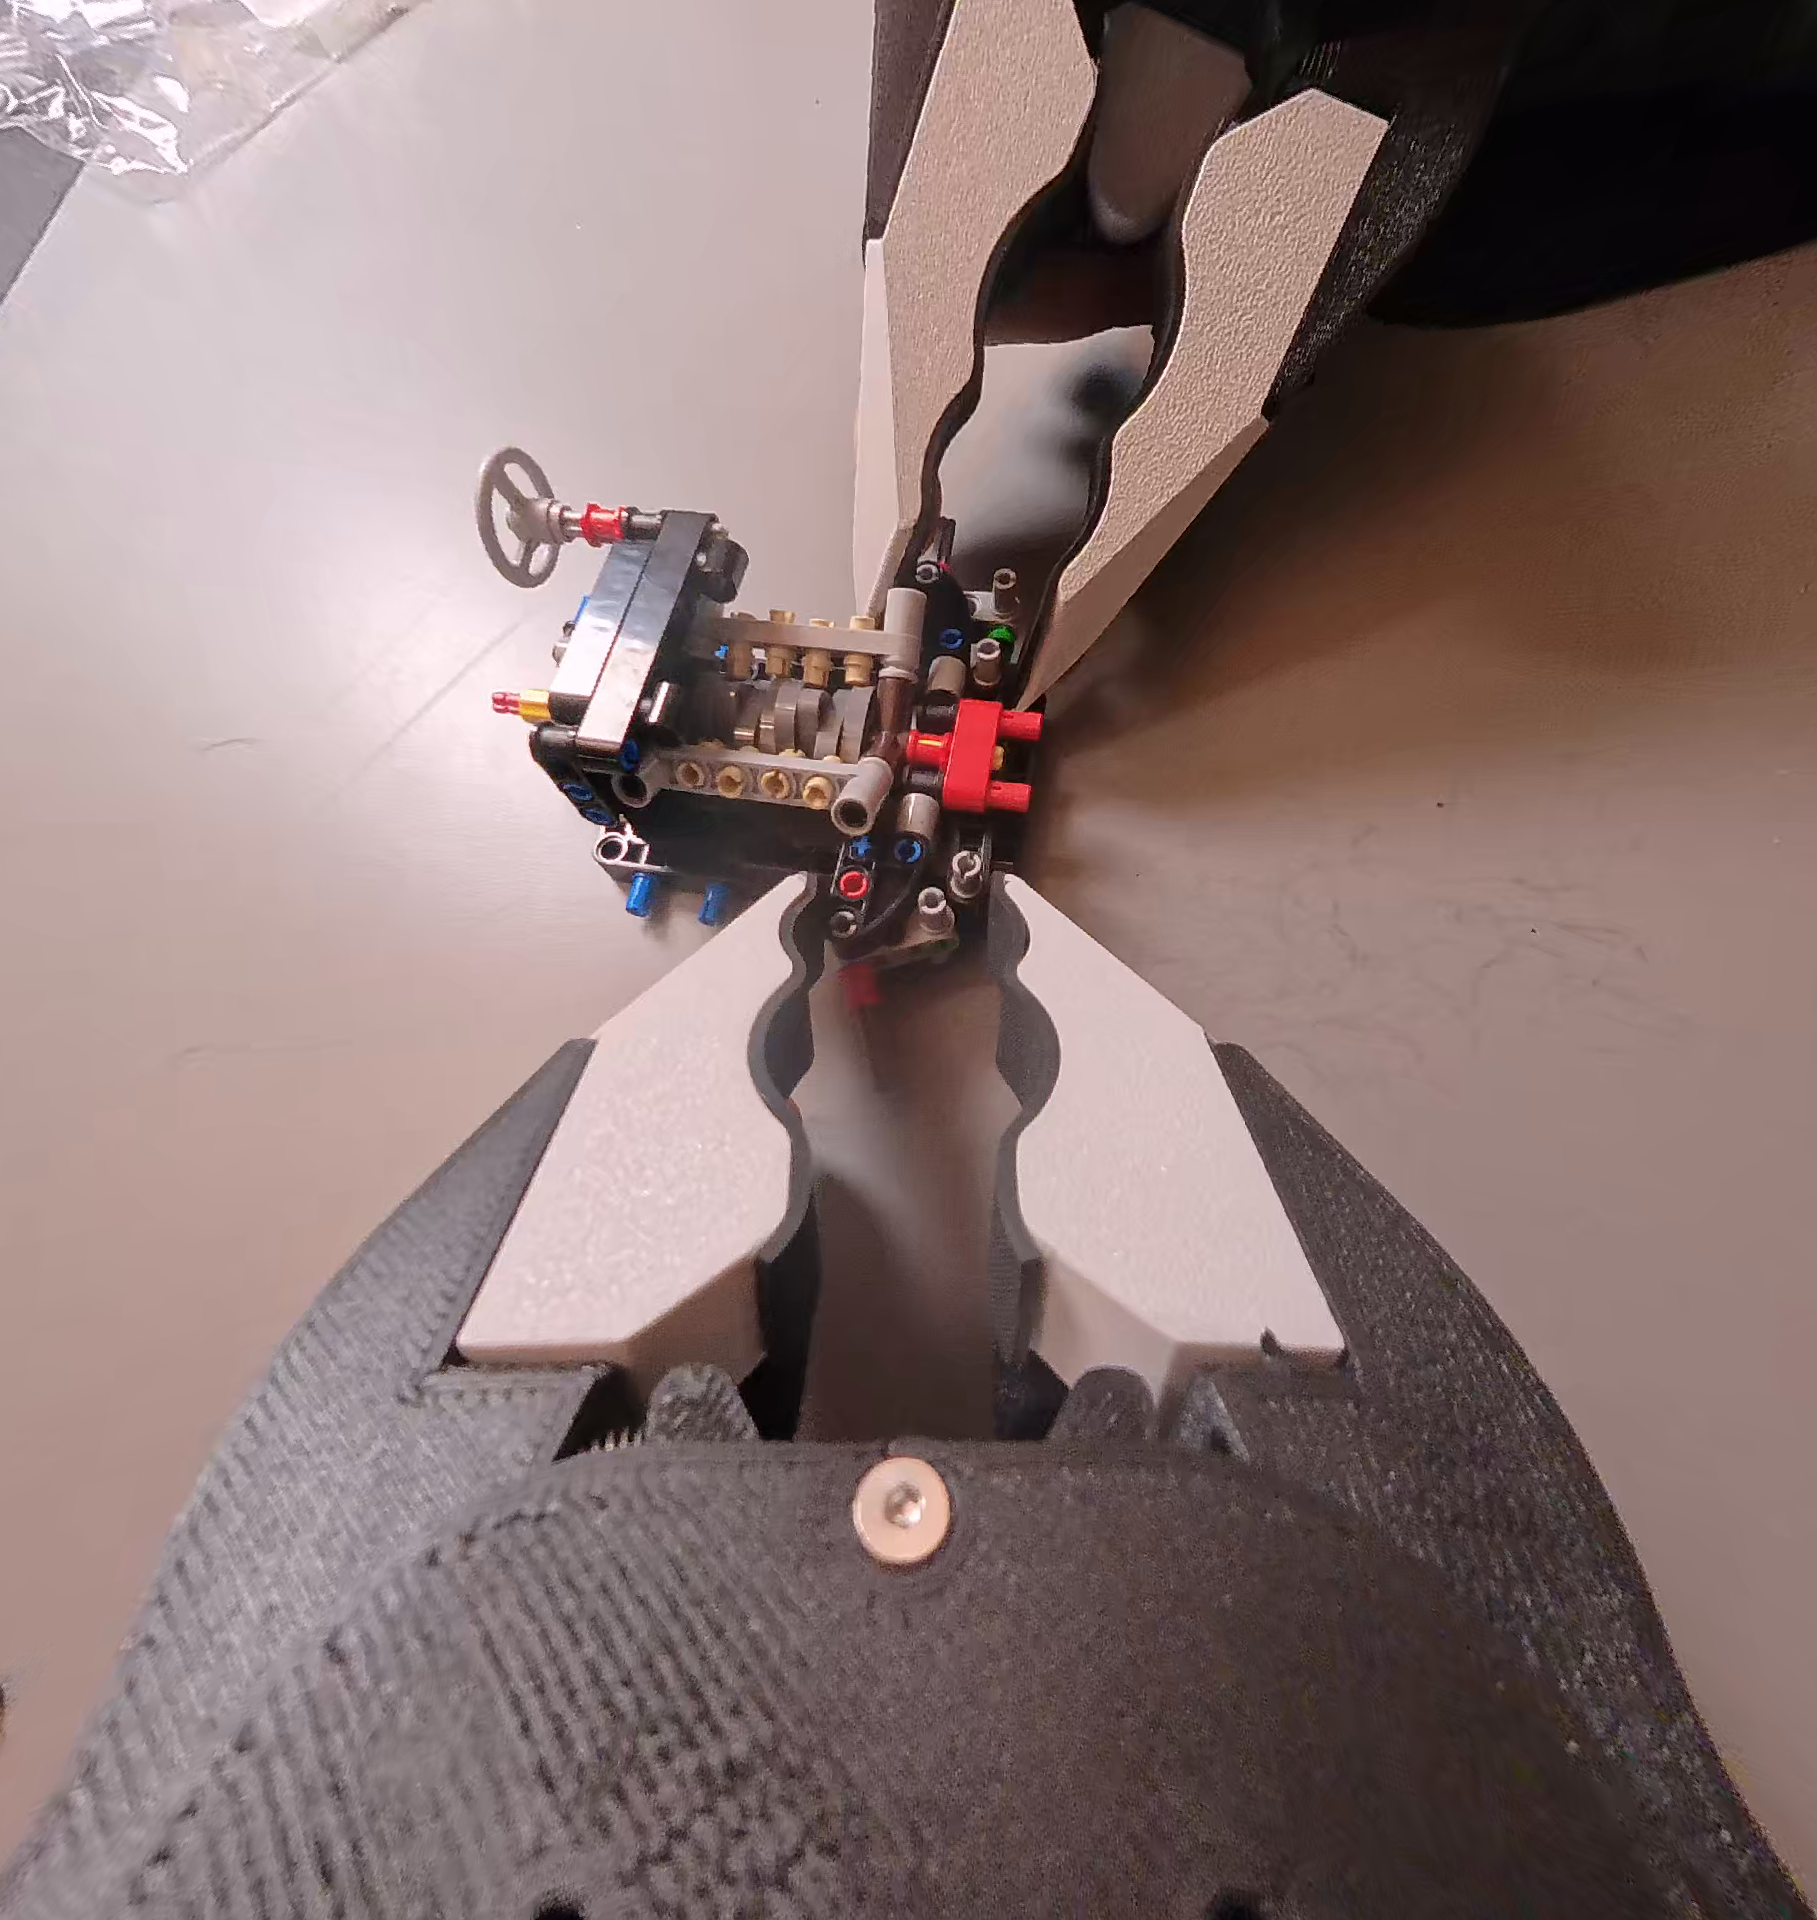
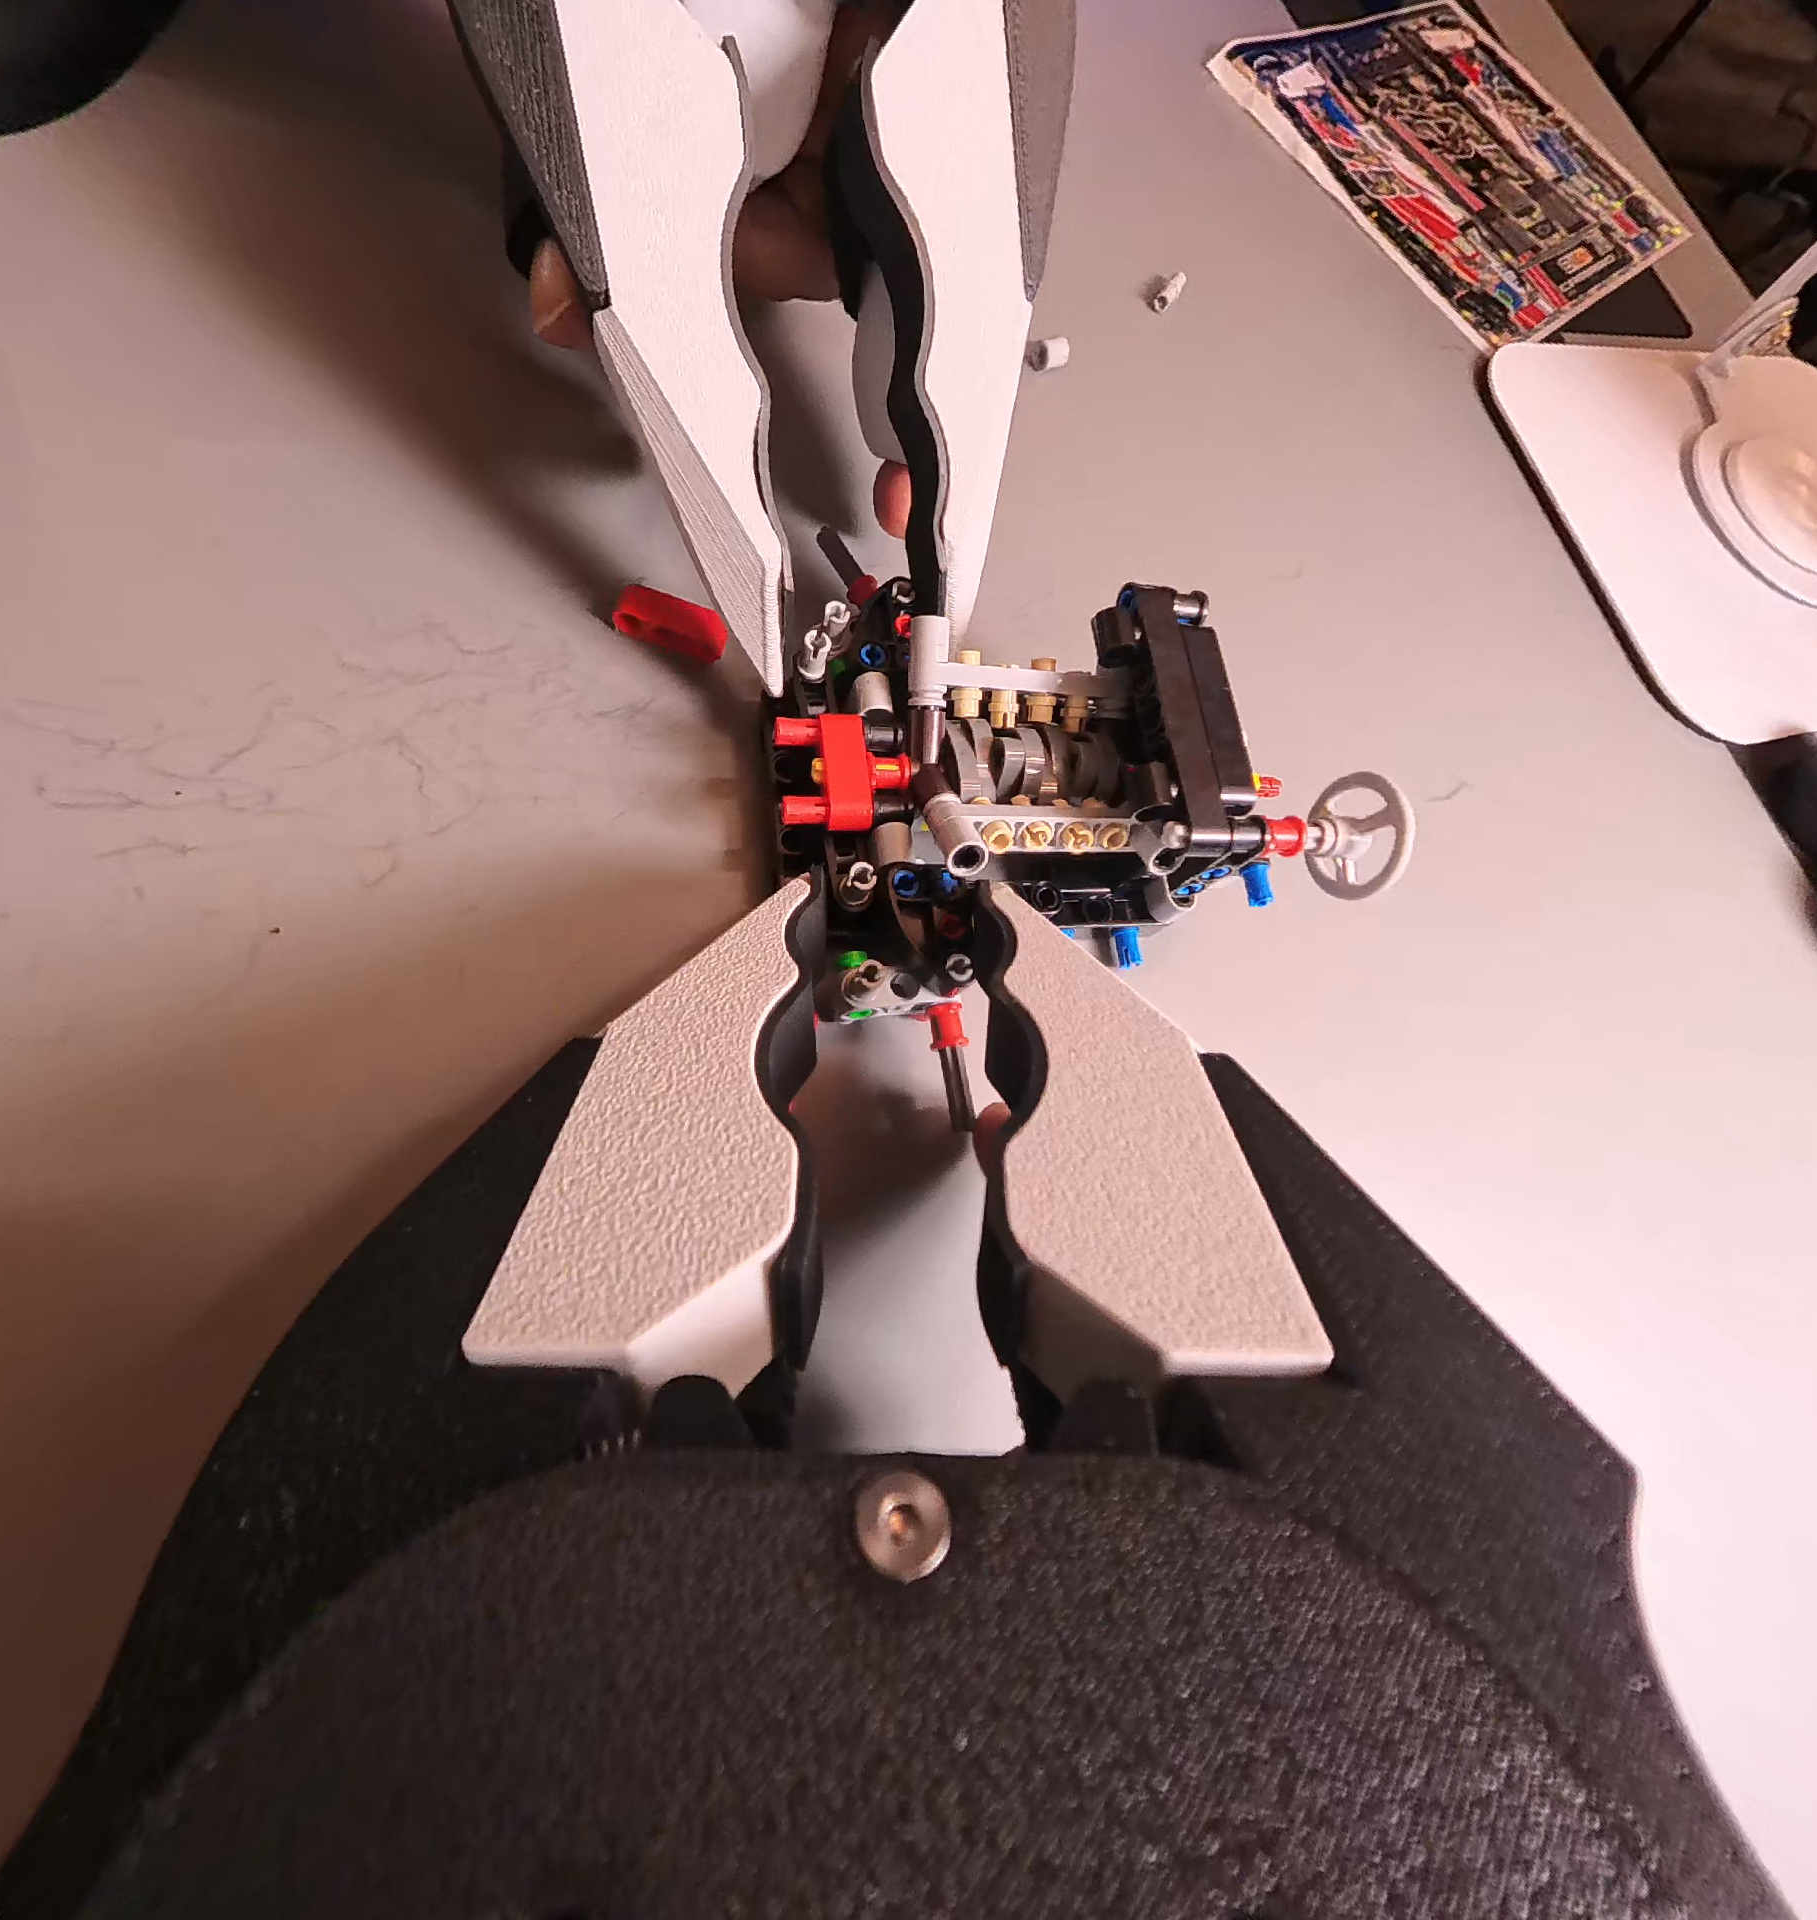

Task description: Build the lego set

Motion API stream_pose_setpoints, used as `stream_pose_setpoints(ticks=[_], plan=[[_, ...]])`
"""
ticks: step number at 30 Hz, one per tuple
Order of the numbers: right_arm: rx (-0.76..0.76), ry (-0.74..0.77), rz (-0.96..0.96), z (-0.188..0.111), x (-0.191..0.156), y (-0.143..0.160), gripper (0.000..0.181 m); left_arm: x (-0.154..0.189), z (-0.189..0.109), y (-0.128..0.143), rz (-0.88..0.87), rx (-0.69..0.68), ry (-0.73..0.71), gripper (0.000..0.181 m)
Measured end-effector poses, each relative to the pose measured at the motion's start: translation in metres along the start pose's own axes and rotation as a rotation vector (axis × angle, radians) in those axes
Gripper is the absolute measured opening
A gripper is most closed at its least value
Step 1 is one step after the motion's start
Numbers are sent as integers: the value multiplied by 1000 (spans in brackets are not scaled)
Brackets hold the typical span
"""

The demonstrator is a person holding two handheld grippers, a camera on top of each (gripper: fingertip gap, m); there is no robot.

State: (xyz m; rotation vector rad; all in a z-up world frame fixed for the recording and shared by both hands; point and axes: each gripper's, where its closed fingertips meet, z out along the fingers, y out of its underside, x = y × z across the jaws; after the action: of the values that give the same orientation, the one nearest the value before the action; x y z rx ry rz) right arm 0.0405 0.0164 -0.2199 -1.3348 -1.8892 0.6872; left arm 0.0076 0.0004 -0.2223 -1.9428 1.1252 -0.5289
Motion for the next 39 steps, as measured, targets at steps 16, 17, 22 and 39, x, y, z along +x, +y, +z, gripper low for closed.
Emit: stream_pose_setpoints(ticks=[16,17,22,39], plan=[[2,6,-3,-2,1,2,28,-1,-5,3,-2,8,-27,31],[3,6,-3,-3,1,2,28,-1,-5,3,-2,8,-28,31],[17,6,-3,-5,1,0,30,-3,-9,6,-10,-4,-34,31],[239,49,156,-39,29,-25,33,-6,-15,16,-28,-34,-69,6]])
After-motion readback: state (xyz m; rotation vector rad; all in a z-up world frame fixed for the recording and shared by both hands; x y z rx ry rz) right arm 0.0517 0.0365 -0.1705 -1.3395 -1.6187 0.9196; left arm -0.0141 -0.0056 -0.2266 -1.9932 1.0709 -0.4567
